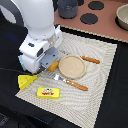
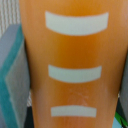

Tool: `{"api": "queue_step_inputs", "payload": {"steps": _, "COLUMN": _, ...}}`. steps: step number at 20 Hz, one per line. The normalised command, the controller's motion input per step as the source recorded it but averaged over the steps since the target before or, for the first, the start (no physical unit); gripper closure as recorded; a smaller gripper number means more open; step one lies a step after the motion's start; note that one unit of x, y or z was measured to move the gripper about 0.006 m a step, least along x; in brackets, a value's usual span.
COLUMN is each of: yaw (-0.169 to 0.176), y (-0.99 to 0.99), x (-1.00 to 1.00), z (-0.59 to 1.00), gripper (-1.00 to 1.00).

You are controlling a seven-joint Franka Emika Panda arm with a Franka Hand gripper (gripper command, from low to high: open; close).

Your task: Interact with the objects in diverse but meaningful ways.

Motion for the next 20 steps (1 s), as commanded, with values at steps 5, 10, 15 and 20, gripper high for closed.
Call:
{"api": "queue_step_inputs", "payload": {"steps": 5, "yaw": 0.131, "y": 0.06, "x": -0.08, "z": -0.17, "gripper": 1.00}}
{"api": "queue_step_inputs", "payload": {"steps": 10, "yaw": 0.115, "y": 0.01, "x": -0.42, "z": -0.23, "gripper": 1.00}}
{"api": "queue_step_inputs", "payload": {"steps": 15, "yaw": 0.054, "y": 0.05, "x": -0.65, "z": -0.08, "gripper": 1.00}}
{"api": "queue_step_inputs", "payload": {"steps": 20, "yaw": 0.006, "y": 0.12, "x": -0.54, "z": 0.40, "gripper": 1.00}}
